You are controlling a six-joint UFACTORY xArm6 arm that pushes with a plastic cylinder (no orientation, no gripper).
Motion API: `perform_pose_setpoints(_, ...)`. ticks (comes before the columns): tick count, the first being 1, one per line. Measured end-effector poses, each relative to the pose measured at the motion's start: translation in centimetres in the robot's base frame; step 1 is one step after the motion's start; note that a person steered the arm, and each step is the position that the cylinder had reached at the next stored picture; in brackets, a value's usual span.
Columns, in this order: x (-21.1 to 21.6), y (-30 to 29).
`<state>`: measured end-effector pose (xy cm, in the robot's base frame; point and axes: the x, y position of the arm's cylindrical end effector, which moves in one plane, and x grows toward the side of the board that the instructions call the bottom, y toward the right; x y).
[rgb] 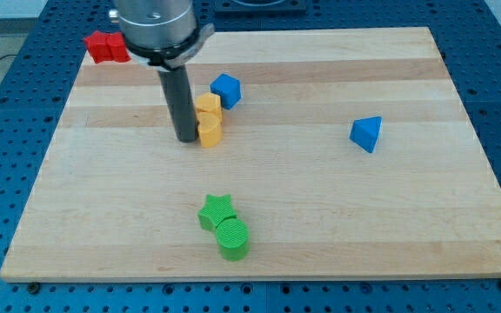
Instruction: Push the yellow hexagon to the bottom of the blue cube
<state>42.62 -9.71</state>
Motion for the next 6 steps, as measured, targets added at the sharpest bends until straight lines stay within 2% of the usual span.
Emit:
perform_pose_setpoints(1, -0.1, -1.5)
perform_pose_setpoints(2, -1.4, -6.5)
perform_pose_setpoints(3, -4.1, -7.3)
perform_pose_setpoints(4, -5.5, -4.5)
perform_pose_setpoints(6, -5.5, 1.7)
